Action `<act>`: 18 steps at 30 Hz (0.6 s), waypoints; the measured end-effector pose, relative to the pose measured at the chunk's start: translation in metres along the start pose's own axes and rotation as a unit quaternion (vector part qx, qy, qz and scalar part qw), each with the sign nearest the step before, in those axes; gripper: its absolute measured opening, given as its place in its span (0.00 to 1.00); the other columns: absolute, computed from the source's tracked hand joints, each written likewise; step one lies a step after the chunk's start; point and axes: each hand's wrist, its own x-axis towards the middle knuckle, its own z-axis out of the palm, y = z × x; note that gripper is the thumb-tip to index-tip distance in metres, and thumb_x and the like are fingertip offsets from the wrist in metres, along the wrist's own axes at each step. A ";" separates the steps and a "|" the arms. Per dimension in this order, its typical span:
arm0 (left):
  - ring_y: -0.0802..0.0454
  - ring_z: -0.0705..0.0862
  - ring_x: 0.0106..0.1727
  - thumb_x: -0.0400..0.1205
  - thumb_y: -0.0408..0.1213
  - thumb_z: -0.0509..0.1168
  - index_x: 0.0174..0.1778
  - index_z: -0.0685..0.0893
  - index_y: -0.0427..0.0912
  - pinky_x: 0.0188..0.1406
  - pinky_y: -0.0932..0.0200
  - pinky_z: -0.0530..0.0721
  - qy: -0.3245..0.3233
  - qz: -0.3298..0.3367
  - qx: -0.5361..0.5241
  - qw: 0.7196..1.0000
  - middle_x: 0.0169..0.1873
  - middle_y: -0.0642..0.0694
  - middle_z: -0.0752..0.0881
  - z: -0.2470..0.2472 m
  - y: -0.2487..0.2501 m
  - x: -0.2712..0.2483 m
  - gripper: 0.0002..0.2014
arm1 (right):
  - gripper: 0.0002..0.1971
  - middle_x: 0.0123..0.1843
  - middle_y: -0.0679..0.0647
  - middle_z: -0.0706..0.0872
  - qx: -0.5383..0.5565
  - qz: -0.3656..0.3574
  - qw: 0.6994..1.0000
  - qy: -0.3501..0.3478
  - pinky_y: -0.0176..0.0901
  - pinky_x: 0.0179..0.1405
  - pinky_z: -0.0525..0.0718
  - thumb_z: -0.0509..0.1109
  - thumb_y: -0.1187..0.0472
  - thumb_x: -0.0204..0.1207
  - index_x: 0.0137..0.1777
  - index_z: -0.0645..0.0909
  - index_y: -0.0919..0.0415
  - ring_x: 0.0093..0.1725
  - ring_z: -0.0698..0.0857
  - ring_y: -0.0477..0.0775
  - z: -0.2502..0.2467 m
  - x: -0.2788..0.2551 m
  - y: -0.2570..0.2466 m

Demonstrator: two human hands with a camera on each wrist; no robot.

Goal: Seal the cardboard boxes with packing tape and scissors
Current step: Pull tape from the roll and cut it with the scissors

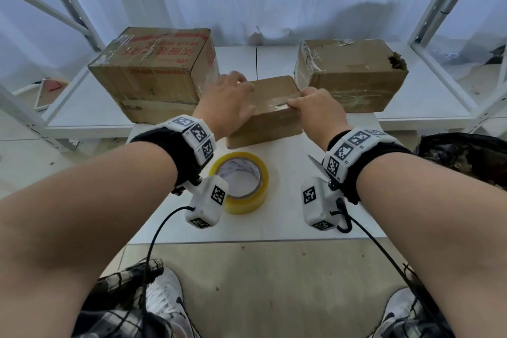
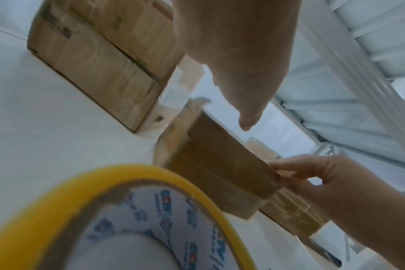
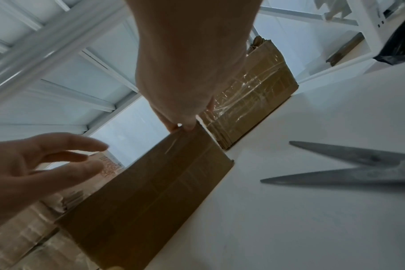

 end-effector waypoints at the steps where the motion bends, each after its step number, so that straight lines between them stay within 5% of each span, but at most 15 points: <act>1: 0.41 0.68 0.75 0.84 0.48 0.62 0.75 0.72 0.44 0.75 0.45 0.66 0.005 -0.022 -0.014 1.000 0.74 0.42 0.70 -0.004 -0.006 -0.002 0.24 | 0.19 0.68 0.60 0.75 -0.026 0.008 1.000 0.007 0.52 0.59 0.79 0.60 0.70 0.81 0.68 0.82 0.55 0.66 0.74 0.63 -0.003 -0.001 0.000; 6: 0.41 0.69 0.76 0.85 0.49 0.60 0.78 0.66 0.38 0.76 0.46 0.68 -0.091 -0.125 -0.115 0.981 0.79 0.39 0.64 -0.006 -0.029 -0.006 0.29 | 0.16 0.67 0.60 0.71 0.013 -0.015 1.000 0.011 0.52 0.56 0.83 0.59 0.62 0.83 0.69 0.76 0.61 0.63 0.76 0.60 -0.013 -0.002 -0.016; 11: 0.43 0.63 0.81 0.88 0.39 0.55 0.83 0.57 0.42 0.79 0.48 0.62 -0.153 -0.152 -0.221 0.951 0.81 0.38 0.62 -0.006 -0.033 -0.010 0.27 | 0.24 0.73 0.56 0.69 0.077 -0.142 0.979 -0.127 0.51 0.67 0.77 0.57 0.43 0.84 0.77 0.70 0.51 0.66 0.76 0.57 -0.013 -0.007 -0.034; 15: 0.32 0.78 0.66 0.86 0.37 0.57 0.80 0.66 0.45 0.65 0.44 0.76 -0.151 -0.164 -0.245 0.944 0.68 0.28 0.75 -0.004 -0.034 -0.010 0.24 | 0.27 0.71 0.53 0.73 0.104 -0.132 0.978 -0.124 0.50 0.65 0.77 0.61 0.37 0.79 0.72 0.73 0.53 0.66 0.77 0.55 -0.010 -0.004 -0.029; 18: 0.34 0.81 0.57 0.83 0.41 0.62 0.72 0.75 0.49 0.62 0.43 0.80 -0.151 -0.164 -0.245 0.944 0.56 0.35 0.79 -0.008 -0.032 -0.009 0.20 | 0.33 0.71 0.52 0.74 0.115 -0.091 0.981 -0.125 0.50 0.65 0.77 0.67 0.35 0.74 0.72 0.70 0.55 0.65 0.77 0.54 -0.010 -0.001 -0.021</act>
